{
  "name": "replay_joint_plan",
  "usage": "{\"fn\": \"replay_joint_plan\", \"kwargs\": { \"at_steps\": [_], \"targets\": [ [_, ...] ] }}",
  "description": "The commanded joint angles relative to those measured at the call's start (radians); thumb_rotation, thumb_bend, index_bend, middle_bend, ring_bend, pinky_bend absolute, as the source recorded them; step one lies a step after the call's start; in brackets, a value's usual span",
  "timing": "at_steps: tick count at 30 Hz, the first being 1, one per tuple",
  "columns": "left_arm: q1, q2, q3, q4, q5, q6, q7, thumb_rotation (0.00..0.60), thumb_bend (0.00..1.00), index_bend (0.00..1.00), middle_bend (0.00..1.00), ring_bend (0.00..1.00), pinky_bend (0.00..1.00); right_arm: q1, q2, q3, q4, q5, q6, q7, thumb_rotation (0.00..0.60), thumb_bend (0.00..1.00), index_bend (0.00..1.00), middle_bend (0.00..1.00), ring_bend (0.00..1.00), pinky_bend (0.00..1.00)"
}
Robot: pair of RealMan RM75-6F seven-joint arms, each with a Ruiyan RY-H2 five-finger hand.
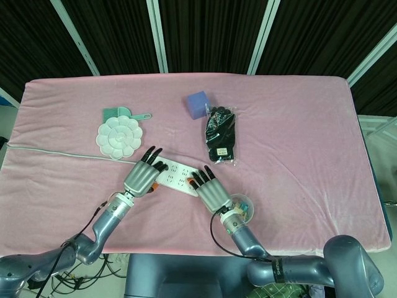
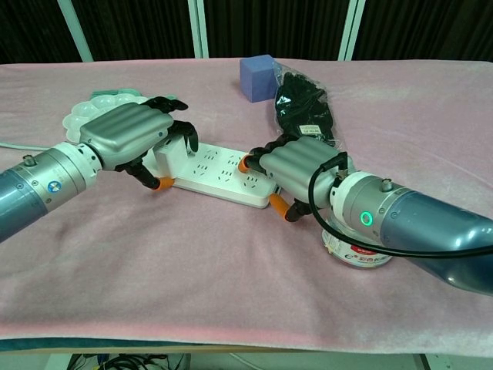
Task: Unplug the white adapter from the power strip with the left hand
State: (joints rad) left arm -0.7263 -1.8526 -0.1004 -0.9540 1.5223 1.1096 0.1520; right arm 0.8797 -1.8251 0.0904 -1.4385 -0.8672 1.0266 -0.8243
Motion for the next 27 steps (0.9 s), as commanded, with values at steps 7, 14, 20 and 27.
{"fn": "replay_joint_plan", "kwargs": {
  "at_steps": [7, 14, 20, 27],
  "targets": [
    [0.001, -0.006, 0.014, 0.028, 0.015, 0.014, -0.003, 0.600, 0.54, 0.52, 0.58, 0.11, 0.08, -0.005, 0.003, 0.001, -0.002, 0.005, -0.001, -0.004, 0.600, 0.58, 0.20, 0.12, 0.10, 0.05],
    [-0.008, 0.022, -0.003, -0.014, -0.010, -0.017, -0.024, 0.600, 0.61, 0.57, 0.61, 0.16, 0.10, -0.007, 0.007, 0.003, -0.007, 0.010, -0.003, -0.010, 0.600, 0.58, 0.20, 0.12, 0.10, 0.05],
    [-0.026, 0.089, -0.029, -0.125, -0.091, -0.131, 0.037, 0.600, 0.62, 0.59, 0.63, 0.17, 0.10, -0.003, 0.006, 0.003, -0.015, 0.015, -0.009, -0.022, 0.600, 0.58, 0.20, 0.12, 0.10, 0.05],
    [-0.052, 0.168, -0.080, -0.264, -0.238, -0.257, 0.161, 0.600, 0.62, 0.60, 0.64, 0.18, 0.10, 0.000, 0.007, 0.007, -0.020, 0.034, -0.014, -0.035, 0.600, 0.58, 0.20, 0.12, 0.10, 0.05]
  ]
}}
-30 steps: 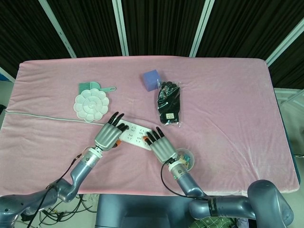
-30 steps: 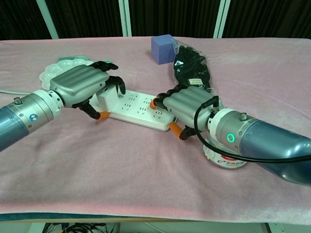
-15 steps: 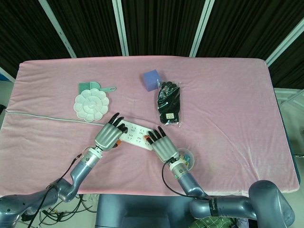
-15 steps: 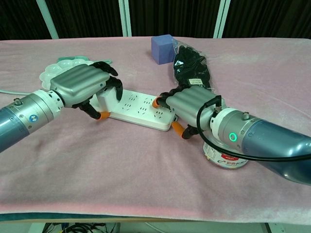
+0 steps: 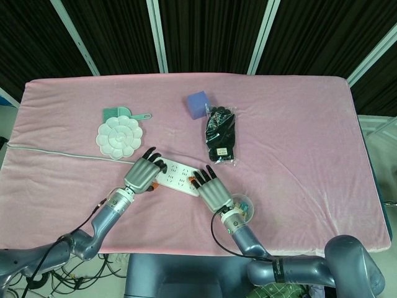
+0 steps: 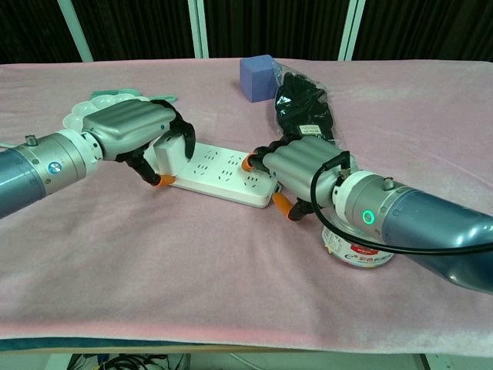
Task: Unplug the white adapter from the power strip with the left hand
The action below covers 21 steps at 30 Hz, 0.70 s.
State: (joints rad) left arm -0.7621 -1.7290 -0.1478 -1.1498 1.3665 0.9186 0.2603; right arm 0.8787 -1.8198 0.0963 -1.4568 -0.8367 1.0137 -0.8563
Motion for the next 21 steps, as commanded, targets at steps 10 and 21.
{"fn": "replay_joint_plan", "kwargs": {
  "at_steps": [10, 21],
  "targets": [
    [-0.093, 0.157, -0.088, -0.235, -0.388, -0.216, 0.250, 0.600, 0.63, 0.58, 0.62, 0.19, 0.08, 0.011, 0.014, -0.008, -0.012, 0.025, -0.028, -0.020, 0.600, 0.58, 0.27, 0.16, 0.10, 0.05],
    [-0.205, 0.217, -0.064, -0.330, -0.679, -0.223, 0.389, 0.600, 0.64, 0.59, 0.62, 0.19, 0.08, 0.028, 0.022, -0.020, -0.016, 0.051, -0.040, -0.061, 0.600, 0.58, 0.31, 0.17, 0.12, 0.05]
  ]
}}
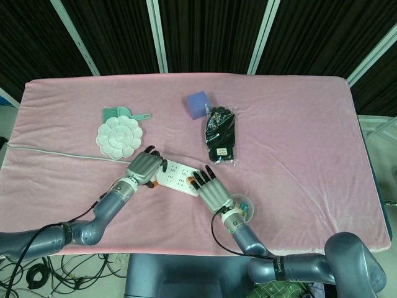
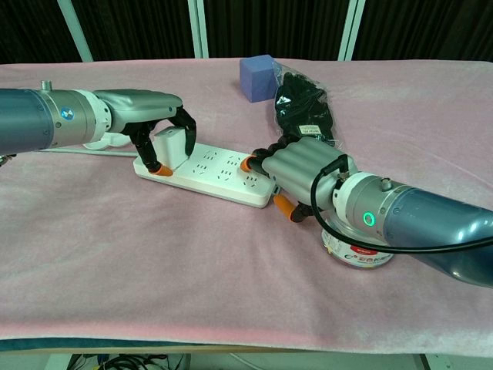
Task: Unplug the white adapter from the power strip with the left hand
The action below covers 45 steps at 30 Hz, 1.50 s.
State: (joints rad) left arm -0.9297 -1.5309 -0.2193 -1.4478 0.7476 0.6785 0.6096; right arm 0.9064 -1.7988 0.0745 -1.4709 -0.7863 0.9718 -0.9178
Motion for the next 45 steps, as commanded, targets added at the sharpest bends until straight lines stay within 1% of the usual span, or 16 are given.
{"fn": "replay_joint_plan", "kwargs": {
  "at_steps": [1, 6, 11, 14, 17, 21, 25, 28, 29, 31, 36, 38, 40, 42, 44, 45],
  "targets": [
    [-0.042, 0.019, 0.008, -0.037, -0.067, 0.033, 0.045, 0.600, 0.64, 0.59, 0.63, 0.19, 0.08, 0.001, 0.003, 0.002, -0.004, 0.000, 0.004, 0.002, 0.600, 0.58, 0.31, 0.17, 0.12, 0.05],
    [-0.043, 0.009, 0.026, -0.040, -0.037, 0.133, 0.074, 0.600, 0.64, 0.61, 0.64, 0.19, 0.09, 0.000, 0.011, 0.002, -0.014, 0.005, 0.002, 0.007, 0.600, 0.58, 0.31, 0.17, 0.12, 0.06],
    [-0.019, -0.013, 0.054, -0.025, 0.066, 0.189, 0.038, 0.600, 0.64, 0.62, 0.64, 0.20, 0.10, 0.006, 0.021, -0.014, -0.014, -0.020, -0.018, 0.014, 0.600, 0.58, 0.33, 0.19, 0.14, 0.06],
    [0.006, -0.032, 0.059, 0.004, 0.177, 0.221, -0.045, 0.600, 0.65, 0.63, 0.65, 0.21, 0.12, 0.009, 0.024, -0.019, -0.015, -0.014, -0.026, 0.012, 0.600, 0.58, 0.35, 0.20, 0.14, 0.06],
    [0.035, -0.054, 0.069, 0.050, 0.307, 0.262, -0.161, 0.600, 0.66, 0.63, 0.65, 0.21, 0.13, 0.015, 0.029, -0.019, -0.023, -0.001, -0.030, 0.002, 0.600, 0.58, 0.36, 0.20, 0.14, 0.06],
    [0.064, -0.074, 0.089, 0.115, 0.451, 0.313, -0.316, 0.600, 0.66, 0.64, 0.65, 0.21, 0.13, 0.022, 0.034, -0.019, -0.035, 0.012, -0.027, -0.009, 0.600, 0.58, 0.37, 0.20, 0.14, 0.06],
    [0.095, -0.101, 0.091, 0.167, 0.557, 0.391, -0.496, 0.600, 0.66, 0.64, 0.65, 0.21, 0.13, 0.026, 0.036, -0.023, -0.042, 0.029, -0.025, -0.021, 0.600, 0.58, 0.37, 0.20, 0.14, 0.06],
    [0.112, -0.103, 0.103, 0.193, 0.608, 0.424, -0.583, 0.600, 0.66, 0.63, 0.65, 0.21, 0.13, 0.029, 0.035, -0.020, -0.045, 0.037, -0.018, -0.023, 0.600, 0.58, 0.37, 0.20, 0.15, 0.06],
    [0.116, -0.091, 0.110, 0.183, 0.617, 0.423, -0.600, 0.600, 0.66, 0.63, 0.65, 0.21, 0.13, 0.029, 0.035, -0.017, -0.046, 0.036, -0.013, -0.021, 0.600, 0.58, 0.37, 0.20, 0.15, 0.06],
    [0.128, -0.055, 0.124, 0.158, 0.644, 0.440, -0.591, 0.600, 0.66, 0.62, 0.65, 0.21, 0.13, 0.027, 0.033, -0.006, -0.048, 0.027, 0.004, -0.010, 0.600, 0.57, 0.37, 0.20, 0.15, 0.06],
    [0.203, 0.090, 0.188, 0.014, 0.653, 0.487, -0.462, 0.600, 0.63, 0.59, 0.63, 0.20, 0.12, 0.015, 0.030, 0.033, -0.050, -0.032, 0.057, 0.049, 0.600, 0.55, 0.37, 0.20, 0.15, 0.06],
    [0.241, 0.141, 0.214, -0.036, 0.654, 0.515, -0.436, 0.600, 0.63, 0.59, 0.62, 0.20, 0.12, 0.011, 0.034, 0.046, -0.052, -0.055, 0.081, 0.062, 0.600, 0.55, 0.37, 0.20, 0.14, 0.06],
    [0.283, 0.182, 0.240, -0.071, 0.652, 0.542, -0.450, 0.600, 0.63, 0.58, 0.62, 0.20, 0.12, 0.007, 0.039, 0.064, -0.061, -0.070, 0.103, 0.078, 0.600, 0.54, 0.37, 0.19, 0.14, 0.06],
    [0.323, 0.213, 0.267, -0.080, 0.656, 0.566, -0.487, 0.600, 0.62, 0.58, 0.62, 0.20, 0.12, 0.005, 0.050, 0.084, -0.076, -0.078, 0.120, 0.092, 0.600, 0.54, 0.36, 0.19, 0.14, 0.06],
    [0.356, 0.227, 0.295, -0.056, 0.668, 0.579, -0.523, 0.600, 0.61, 0.57, 0.61, 0.19, 0.12, 0.004, 0.068, 0.099, -0.094, -0.081, 0.131, 0.094, 0.600, 0.54, 0.36, 0.19, 0.14, 0.06],
    [0.370, 0.226, 0.304, -0.036, 0.676, 0.585, -0.548, 0.600, 0.59, 0.56, 0.60, 0.18, 0.12, 0.004, 0.080, 0.109, -0.105, -0.080, 0.139, 0.093, 0.600, 0.53, 0.36, 0.18, 0.14, 0.06]
  ]
}}
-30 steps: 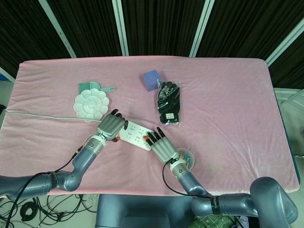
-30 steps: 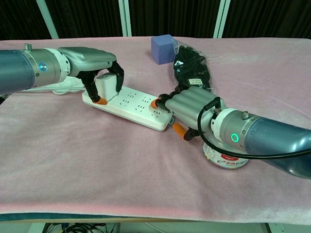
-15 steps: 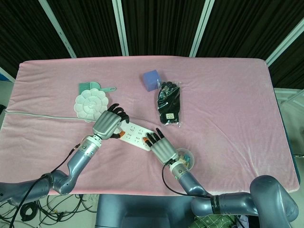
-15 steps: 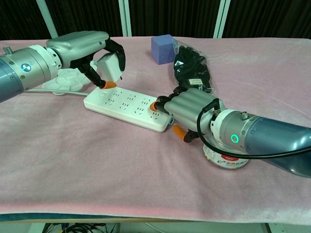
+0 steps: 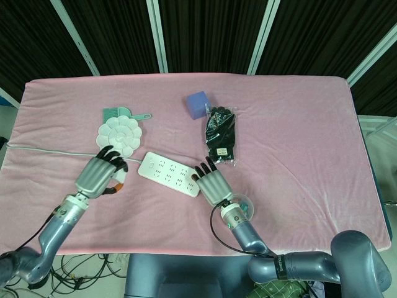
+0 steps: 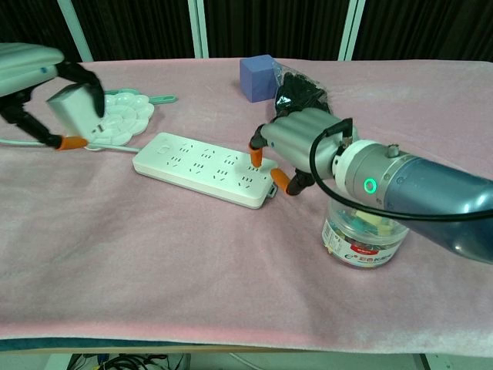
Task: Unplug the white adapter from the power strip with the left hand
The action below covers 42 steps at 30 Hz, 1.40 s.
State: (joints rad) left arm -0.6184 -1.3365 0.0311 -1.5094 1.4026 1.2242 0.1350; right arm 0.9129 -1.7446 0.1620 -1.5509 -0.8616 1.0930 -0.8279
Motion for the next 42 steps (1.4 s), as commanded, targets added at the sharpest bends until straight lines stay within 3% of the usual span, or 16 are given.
{"fn": "replay_joint_plan", "kwargs": {
  "at_steps": [1, 4, 6, 9, 14, 20, 23, 27, 35, 36, 42],
  "targets": [
    [0.071, 0.027, 0.062, 0.046, 0.027, 0.043, -0.105, 0.600, 0.56, 0.54, 0.58, 0.17, 0.11, -0.004, 0.038, 0.030, -0.036, -0.003, 0.024, 0.002, 0.600, 0.53, 0.35, 0.18, 0.14, 0.06],
    [0.093, 0.010, 0.088, 0.111, 0.033, 0.014, -0.185, 0.600, 0.36, 0.38, 0.44, 0.07, 0.04, -0.011, 0.085, 0.056, -0.077, 0.009, 0.043, 0.003, 0.600, 0.49, 0.33, 0.17, 0.14, 0.06],
    [0.096, -0.004, 0.102, 0.150, 0.039, -0.018, -0.210, 0.600, 0.16, 0.25, 0.27, 0.01, 0.00, -0.020, 0.123, 0.070, -0.105, 0.021, 0.055, 0.006, 0.600, 0.44, 0.31, 0.16, 0.13, 0.06],
    [0.097, -0.029, 0.101, 0.186, 0.038, -0.049, -0.241, 0.600, 0.02, 0.16, 0.14, 0.00, 0.00, -0.041, 0.190, 0.086, -0.139, 0.042, 0.075, 0.010, 0.600, 0.37, 0.28, 0.13, 0.13, 0.06],
    [0.119, -0.080, 0.060, 0.218, 0.015, -0.024, -0.281, 0.600, 0.00, 0.14, 0.08, 0.00, 0.00, -0.093, 0.299, 0.107, -0.160, 0.048, 0.111, 0.064, 0.600, 0.28, 0.23, 0.08, 0.12, 0.06],
    [0.129, -0.055, 0.031, 0.193, 0.003, -0.022, -0.327, 0.600, 0.01, 0.14, 0.08, 0.00, 0.00, -0.175, 0.430, 0.120, -0.148, 0.040, 0.109, 0.200, 0.600, 0.27, 0.19, 0.06, 0.11, 0.06],
    [0.147, -0.018, 0.010, 0.144, 0.019, 0.040, -0.320, 0.600, 0.05, 0.15, 0.11, 0.00, 0.00, -0.218, 0.486, 0.122, -0.124, -0.002, 0.100, 0.304, 0.600, 0.27, 0.18, 0.06, 0.11, 0.05],
    [0.200, 0.059, -0.006, 0.017, 0.014, 0.153, -0.200, 0.600, 0.05, 0.15, 0.11, 0.00, 0.00, -0.303, 0.564, 0.109, -0.101, -0.076, 0.118, 0.467, 0.600, 0.27, 0.17, 0.06, 0.10, 0.05],
    [0.376, 0.165, 0.023, -0.213, -0.023, 0.390, 0.032, 0.600, 0.05, 0.16, 0.11, 0.00, 0.00, -0.534, 0.679, -0.023, -0.099, -0.263, 0.222, 0.761, 0.600, 0.27, 0.15, 0.06, 0.08, 0.05],
    [0.410, 0.182, 0.036, -0.259, -0.040, 0.415, 0.053, 0.600, 0.05, 0.17, 0.11, 0.00, 0.00, -0.583, 0.686, -0.062, -0.095, -0.321, 0.262, 0.814, 0.600, 0.27, 0.15, 0.06, 0.08, 0.05],
    [0.496, 0.229, 0.096, -0.352, -0.016, 0.478, 0.113, 0.600, 0.05, 0.17, 0.12, 0.00, 0.00, -0.726, 0.661, -0.206, -0.058, -0.551, 0.429, 0.851, 0.600, 0.27, 0.14, 0.06, 0.08, 0.05]
  ]
}}
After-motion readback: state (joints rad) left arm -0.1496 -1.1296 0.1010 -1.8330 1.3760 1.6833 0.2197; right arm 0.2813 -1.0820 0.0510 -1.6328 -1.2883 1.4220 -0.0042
